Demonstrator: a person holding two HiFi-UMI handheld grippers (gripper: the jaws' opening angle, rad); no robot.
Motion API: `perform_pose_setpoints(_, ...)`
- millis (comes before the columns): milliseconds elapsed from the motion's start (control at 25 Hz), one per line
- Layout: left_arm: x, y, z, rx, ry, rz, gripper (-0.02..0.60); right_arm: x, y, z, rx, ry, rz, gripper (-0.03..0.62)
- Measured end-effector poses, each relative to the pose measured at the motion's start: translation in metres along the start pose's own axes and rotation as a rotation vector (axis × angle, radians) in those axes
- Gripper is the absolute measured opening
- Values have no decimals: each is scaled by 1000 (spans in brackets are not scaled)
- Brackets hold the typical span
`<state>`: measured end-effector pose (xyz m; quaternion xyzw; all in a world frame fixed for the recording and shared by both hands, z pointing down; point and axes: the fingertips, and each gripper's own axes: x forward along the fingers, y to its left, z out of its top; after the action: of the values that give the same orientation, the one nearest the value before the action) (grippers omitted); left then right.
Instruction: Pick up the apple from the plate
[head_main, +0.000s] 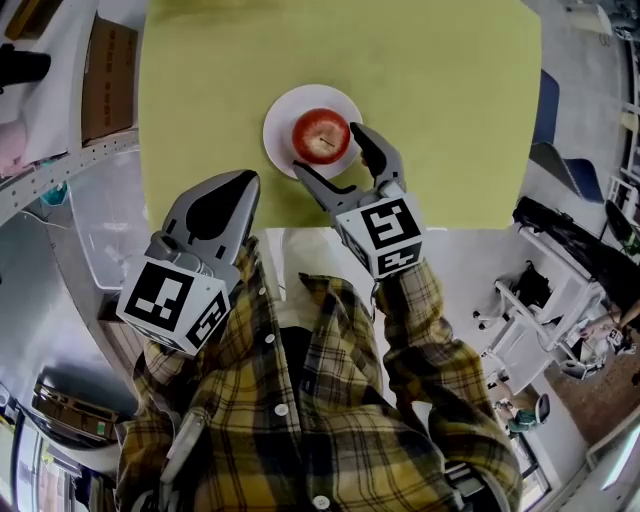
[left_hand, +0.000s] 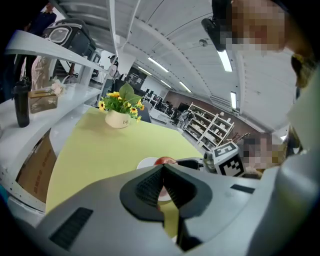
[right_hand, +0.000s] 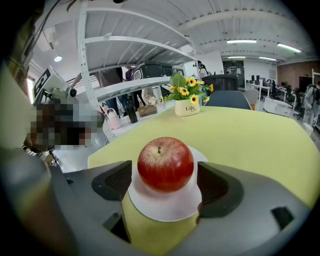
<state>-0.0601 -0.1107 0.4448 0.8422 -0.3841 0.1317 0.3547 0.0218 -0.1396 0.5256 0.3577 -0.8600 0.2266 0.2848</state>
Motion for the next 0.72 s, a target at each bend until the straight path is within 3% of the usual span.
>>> perform_pose_setpoints(720,0,6,-23,-59,25,6,8,13,-5,-9,8,2,-30,382)
